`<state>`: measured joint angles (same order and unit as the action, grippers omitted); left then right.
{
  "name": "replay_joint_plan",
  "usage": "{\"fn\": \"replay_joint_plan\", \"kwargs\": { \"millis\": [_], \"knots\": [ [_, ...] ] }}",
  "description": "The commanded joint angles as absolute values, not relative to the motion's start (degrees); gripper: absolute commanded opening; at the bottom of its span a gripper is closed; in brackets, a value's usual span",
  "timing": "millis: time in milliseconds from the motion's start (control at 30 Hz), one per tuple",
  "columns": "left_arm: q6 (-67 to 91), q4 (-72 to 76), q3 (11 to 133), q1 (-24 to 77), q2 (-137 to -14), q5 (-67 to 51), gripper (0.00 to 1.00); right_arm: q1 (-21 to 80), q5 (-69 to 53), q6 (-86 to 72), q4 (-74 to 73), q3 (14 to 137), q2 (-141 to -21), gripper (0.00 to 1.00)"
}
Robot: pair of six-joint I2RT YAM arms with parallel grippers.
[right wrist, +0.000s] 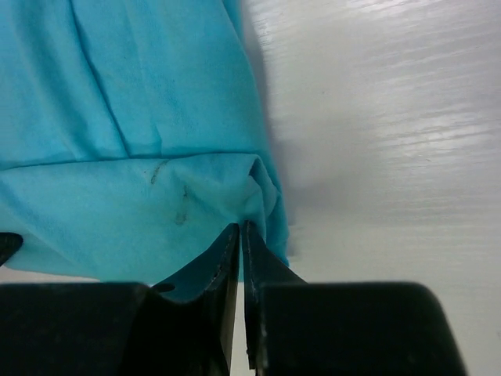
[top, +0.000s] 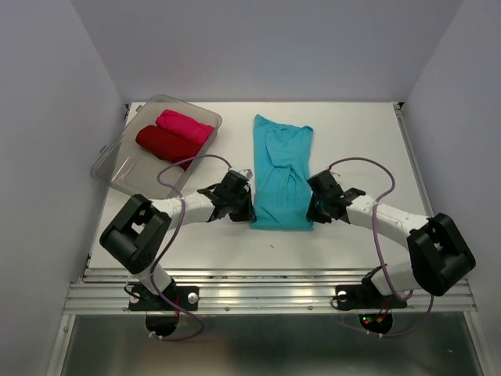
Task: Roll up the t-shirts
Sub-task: Roll the T-shirt to the center of the board.
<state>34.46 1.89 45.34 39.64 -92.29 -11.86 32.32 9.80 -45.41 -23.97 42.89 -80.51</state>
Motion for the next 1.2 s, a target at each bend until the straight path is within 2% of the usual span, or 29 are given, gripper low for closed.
{"fn": "replay_joint_plan", "kwargs": {
  "millis": [0, 100, 200, 233, 300, 333, 367, 500, 700, 1000, 1167],
  "knots": [
    [32.61, 0.09, 44.56, 39.29, -87.37, -8.79, 0.08, 32.26, 14.94, -45.00, -28.38, 44.03, -74.89, 0.12],
    [32.69, -1.49, 44.91, 39.20, -84.82, -8.35, 0.08, 32.26, 15.91, -44.91, -29.62, 44.12, -72.96, 0.16],
    [32.87, -1.67, 44.74, 39.20, -82.10, -9.14, 0.15, 32.26, 15.12, -44.48, -30.06, 43.16, -71.46, 0.23],
    [32.87, -1.58, 44.48, 39.20, -81.65, -9.58, 0.27, 32.26, 14.42, -44.21, -29.97, 42.89, -71.46, 0.26],
    [33.05, -1.67, 43.60, 39.20, -81.04, -10.89, 0.48, 32.26, 10.57, -43.34, -28.66, 41.75, -70.93, 0.37],
    [33.05, -1.50, 43.07, 39.20, -80.95, -11.51, 0.51, 32.26, 10.55, -43.16, -27.96, 41.14, -70.93, 0.37],
    [33.13, -1.15, 42.46, 39.29, -80.95, -12.56, 0.54, 32.26, 8.98, -43.07, -27.25, 40.44, -69.88, 0.41],
    [33.84, 0.78, 38.68, 39.29, -80.86, -13.36, 0.55, 32.26, 7.48, -42.28, -26.54, 38.15, -69.08, 0.43],
    [33.93, 4.56, 35.16, 39.64, -79.54, -16.61, 0.47, 32.26, 5.28, -41.75, -25.14, 36.30, -69.61, 0.42],
    [32.34, 5.62, 37.00, 40.25, -83.49, -15.82, 0.36, 32.26, 5.71, -41.75, -24.26, 36.04, -72.16, 0.36],
    [32.69, 6.59, 37.35, 41.13, -85.51, -15.38, 0.35, 32.26, 6.50, -41.75, -23.56, 36.03, -72.33, 0.36]
  ]
}}
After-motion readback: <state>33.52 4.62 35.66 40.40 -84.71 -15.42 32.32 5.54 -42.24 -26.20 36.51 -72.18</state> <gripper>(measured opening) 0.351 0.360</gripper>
